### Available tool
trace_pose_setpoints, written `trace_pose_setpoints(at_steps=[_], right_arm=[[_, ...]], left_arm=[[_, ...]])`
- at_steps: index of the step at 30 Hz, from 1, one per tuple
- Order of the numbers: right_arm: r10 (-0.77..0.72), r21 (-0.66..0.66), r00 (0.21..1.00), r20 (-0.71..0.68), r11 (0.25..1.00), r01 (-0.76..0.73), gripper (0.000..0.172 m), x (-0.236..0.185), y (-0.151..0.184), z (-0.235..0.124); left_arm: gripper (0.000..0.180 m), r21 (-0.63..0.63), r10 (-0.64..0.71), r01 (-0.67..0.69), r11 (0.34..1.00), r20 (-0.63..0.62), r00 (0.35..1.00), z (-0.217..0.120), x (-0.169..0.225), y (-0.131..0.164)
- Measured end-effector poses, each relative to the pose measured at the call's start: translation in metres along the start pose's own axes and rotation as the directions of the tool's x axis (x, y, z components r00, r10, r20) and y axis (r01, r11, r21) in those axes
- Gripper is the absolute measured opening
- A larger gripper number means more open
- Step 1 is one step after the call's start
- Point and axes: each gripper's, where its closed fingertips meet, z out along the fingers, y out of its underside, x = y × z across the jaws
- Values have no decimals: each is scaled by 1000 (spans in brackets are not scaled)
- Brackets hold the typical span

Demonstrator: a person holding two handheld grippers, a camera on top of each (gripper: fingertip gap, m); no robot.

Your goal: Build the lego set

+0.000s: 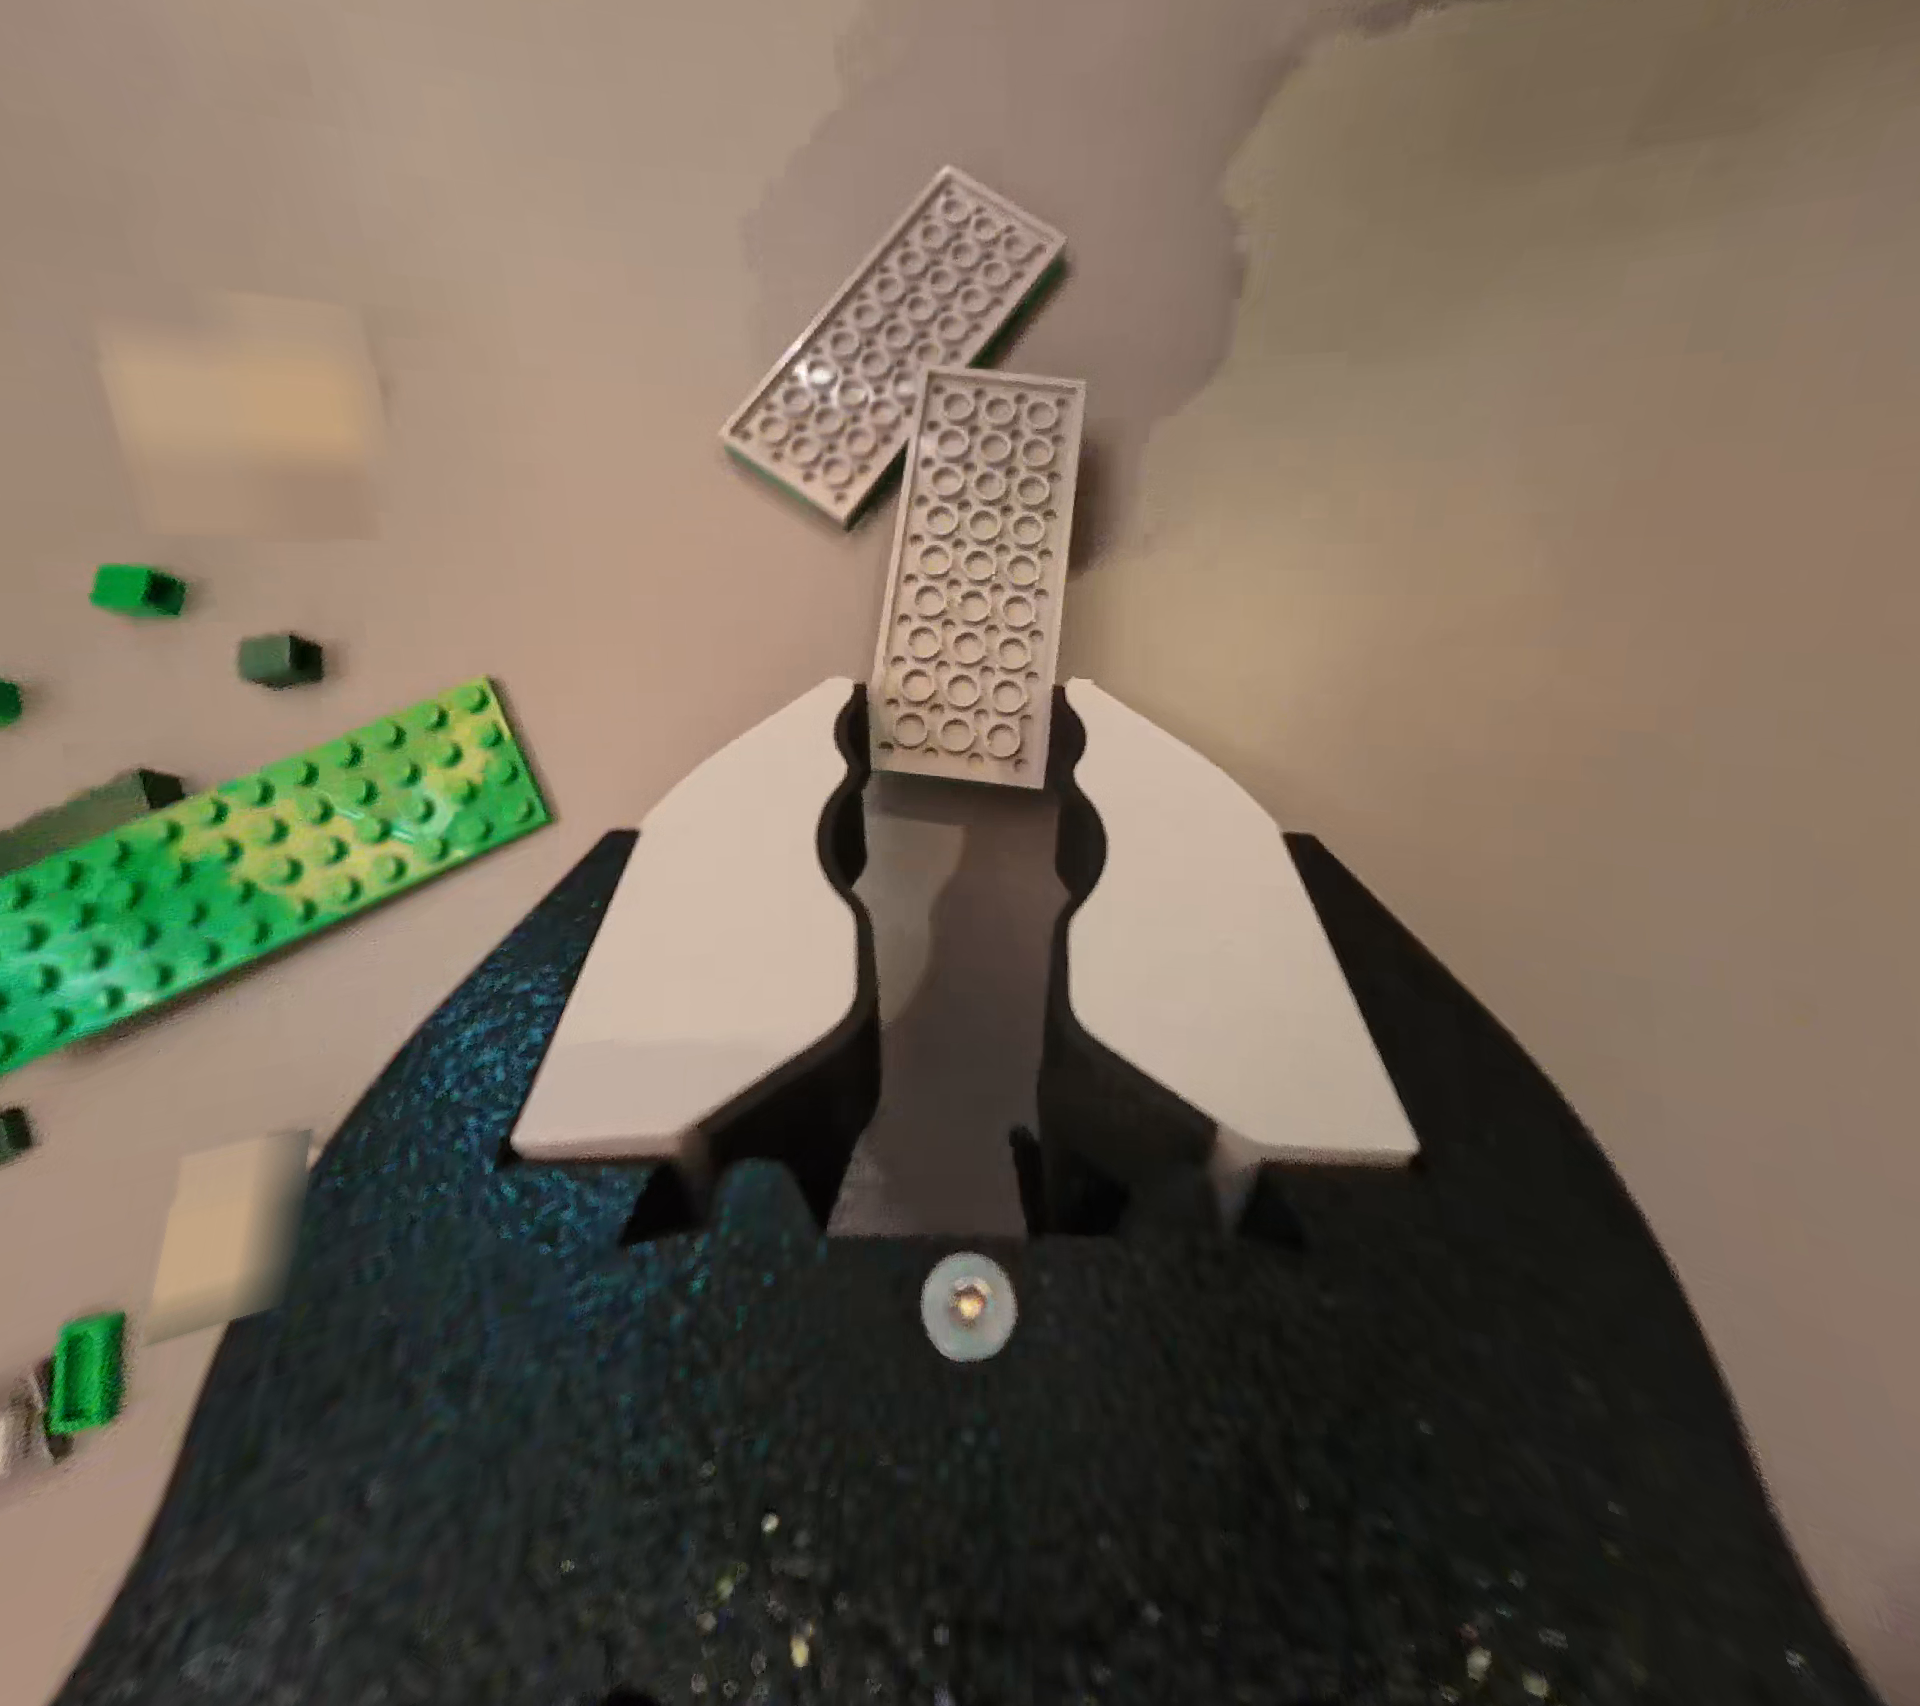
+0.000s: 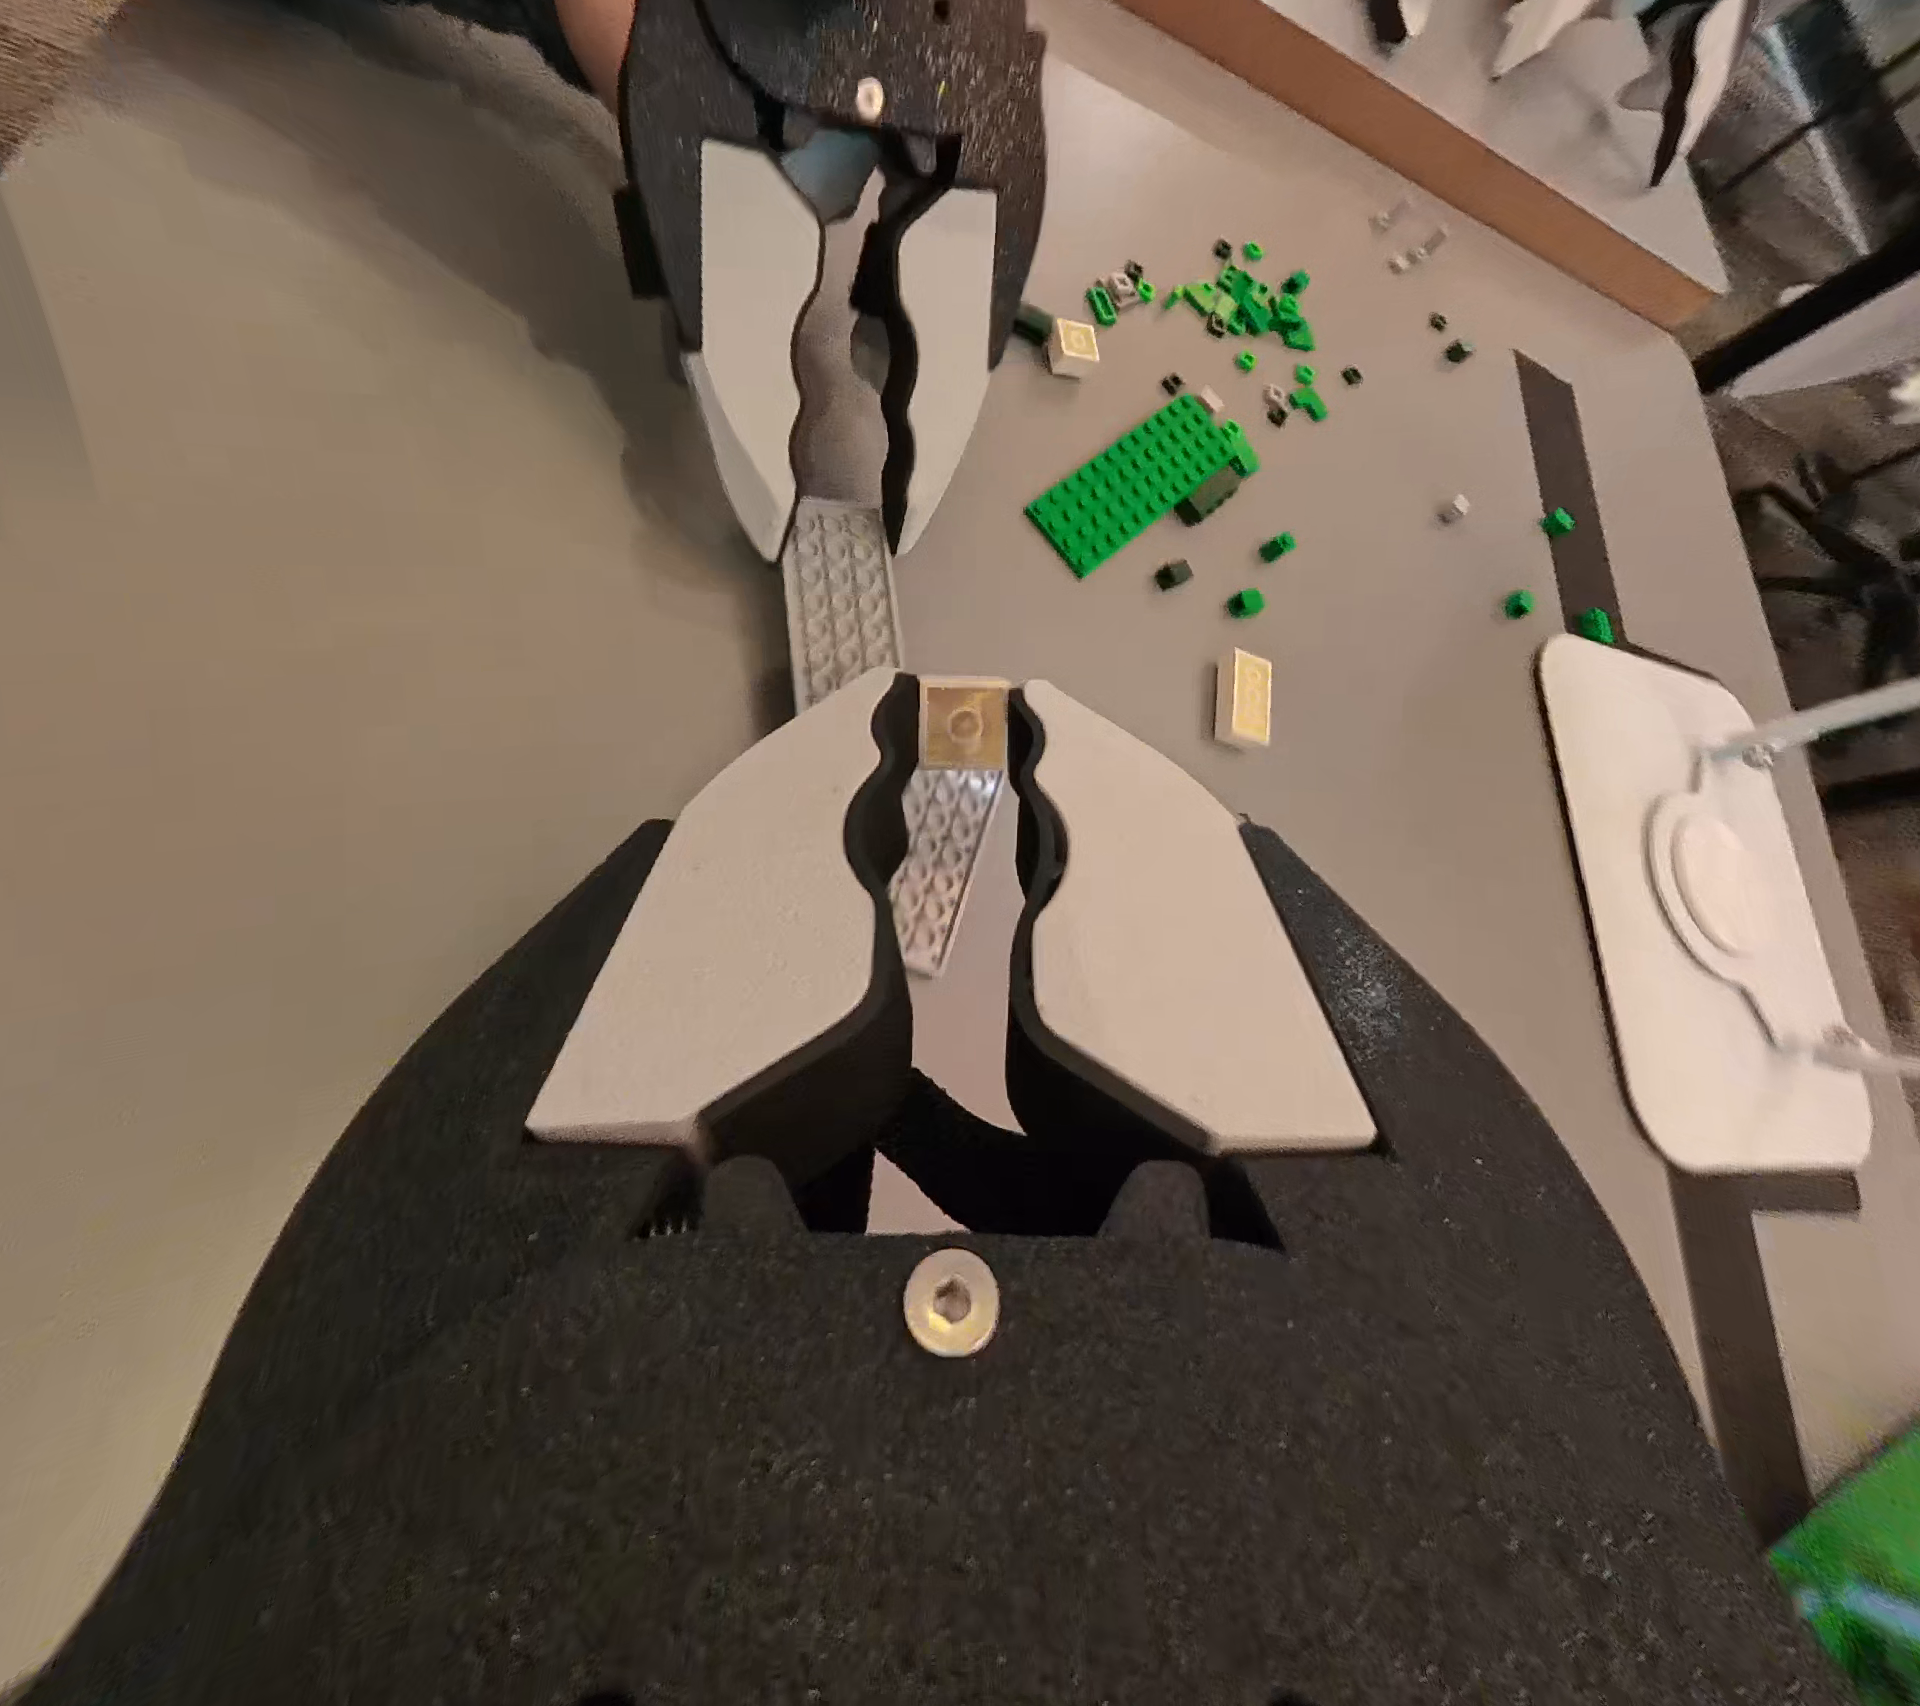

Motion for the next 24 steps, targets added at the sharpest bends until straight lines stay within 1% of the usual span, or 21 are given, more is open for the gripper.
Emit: trace_pose_setpoints(at_steps=[3, 5, 8, 12, 15, 16, 17, 18, 21, 24], right_arm=[[-14, 40, 999, 40, 999, 12, 16, 11, -22, 15], [-39, 14, 998, 43, 999, 39, 16, 12, -27, 24], [-74, -37, 995, 69, 996, 76, 16, 4, -21, 32], [-61, -93, 994, 94, 993, 70, 16, -1, -7, 36], [-40, -106, 992, 123, 993, 53, 16, -5, -3, 44], [-33, -118, 990, 134, 992, 49, 16, -7, -2, 46], [-28, -134, 989, 148, 990, 48, 16, -10, 0, 49], [-20, -154, 987, 159, 987, 45, 16, -13, 2, 51], [-1, -224, 978, 208, 973, 49, 16, -26, 8, 58], [1, -254, 967, 253, 965, 65, 16, -37, 11, 66]], left_arm=[[33, -29, -21, 20, 999, -11, 1000, 2, 2, 9], [32, -40, -20, 20, 999, -8, 1000, 3, 1, 12], [32, -42, -30, 30, 999, -15, 999, 3, 4, 13], [33, -39, -33, 32, 999, -24, 999, 2, 9, 13], [33, -28, -36, 34, 999, -70, 997, 4, 17, 11], [36, -30, -40, 37, 999, -99, 994, 3, 21, 11], [48, -26, -46, 43, 999, -104, 993, 1, 22, 11], [54, -18, -41, 39, 999, -103, 994, -2, 22, 12], [56, 10, -4, 5, 1000, -106, 994, -11, 20, 16], [54, 8, -4, 5, 1000, -124, 992, -10, 20, 21]])
